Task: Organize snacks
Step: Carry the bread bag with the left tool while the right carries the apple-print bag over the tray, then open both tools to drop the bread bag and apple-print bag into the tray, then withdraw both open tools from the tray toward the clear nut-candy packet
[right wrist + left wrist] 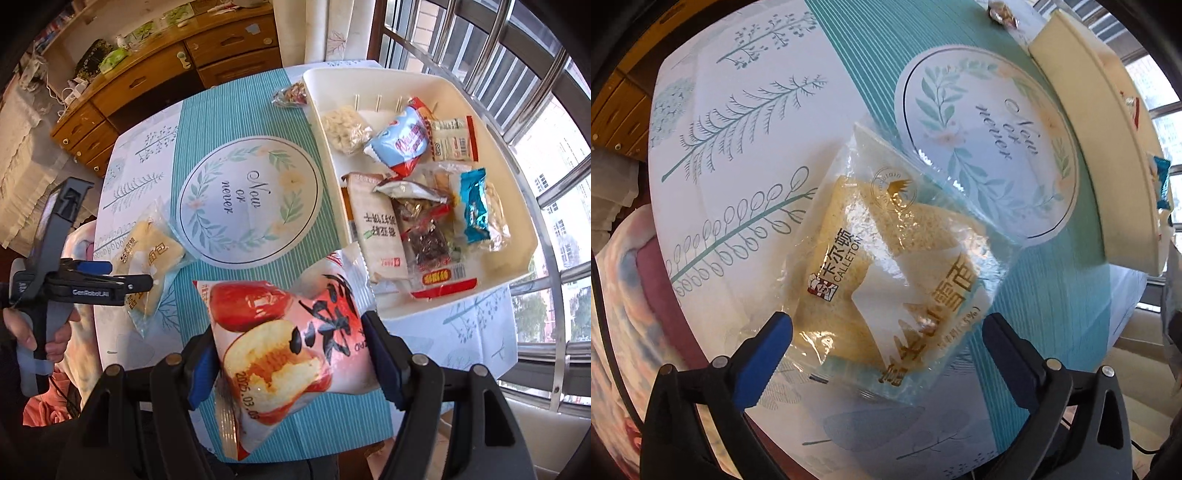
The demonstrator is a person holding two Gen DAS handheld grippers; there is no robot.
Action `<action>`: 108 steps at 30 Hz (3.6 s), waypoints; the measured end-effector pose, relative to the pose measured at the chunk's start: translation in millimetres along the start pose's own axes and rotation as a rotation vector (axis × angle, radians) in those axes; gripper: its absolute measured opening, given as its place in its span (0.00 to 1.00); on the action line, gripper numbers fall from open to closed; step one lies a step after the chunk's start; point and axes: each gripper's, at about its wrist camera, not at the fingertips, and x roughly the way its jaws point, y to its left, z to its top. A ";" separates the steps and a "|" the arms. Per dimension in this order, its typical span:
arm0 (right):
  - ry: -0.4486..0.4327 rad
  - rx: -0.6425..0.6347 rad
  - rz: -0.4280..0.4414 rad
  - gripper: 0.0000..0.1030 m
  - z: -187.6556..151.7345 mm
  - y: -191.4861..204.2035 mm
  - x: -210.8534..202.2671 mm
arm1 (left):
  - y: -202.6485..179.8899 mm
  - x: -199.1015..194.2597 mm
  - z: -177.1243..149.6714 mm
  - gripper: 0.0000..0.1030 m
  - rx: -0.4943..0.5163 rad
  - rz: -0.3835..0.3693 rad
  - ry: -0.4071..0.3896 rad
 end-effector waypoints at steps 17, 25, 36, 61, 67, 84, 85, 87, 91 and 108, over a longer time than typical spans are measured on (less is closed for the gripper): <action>0.001 -0.033 0.006 0.70 11.7 -0.5 0.2 | -16.1 31.1 22.6 1.00 0.065 0.106 0.044; 0.002 -0.050 0.039 0.70 16.4 -17.2 3.1 | -21.0 33.0 8.4 0.96 0.031 0.110 -0.023; -0.001 -0.131 0.104 0.70 36.2 -46.6 -3.0 | -37.1 34.3 -21.6 0.91 -0.256 0.013 0.050; -0.067 -0.304 0.116 0.70 82.4 -146.1 -12.3 | -201.8 -94.5 -11.6 0.91 -0.294 -0.184 -0.311; -0.124 -0.296 0.123 0.70 99.3 -169.2 -11.8 | -236.7 -110.7 21.9 0.92 -0.241 -0.251 -0.412; -0.258 -0.192 0.220 0.76 132.7 -214.7 -28.6 | -280.1 -101.4 54.9 0.99 -0.252 -0.402 -0.477; -0.255 -0.179 0.224 0.78 133.2 -217.2 -27.9 | -279.5 -101.0 54.8 0.99 -0.257 -0.403 -0.475; -0.244 -0.144 0.258 0.88 134.6 -222.2 -26.8 | -278.0 -102.4 53.2 0.99 -0.258 -0.410 -0.482; -0.245 -0.128 0.262 0.96 133.3 -223.2 -27.4 | -277.5 -107.2 49.9 0.99 -0.253 -0.393 -0.493; -0.290 -0.127 0.341 0.96 123.6 -174.3 -46.1 | -229.6 -161.0 9.4 0.99 -0.246 -0.305 -0.602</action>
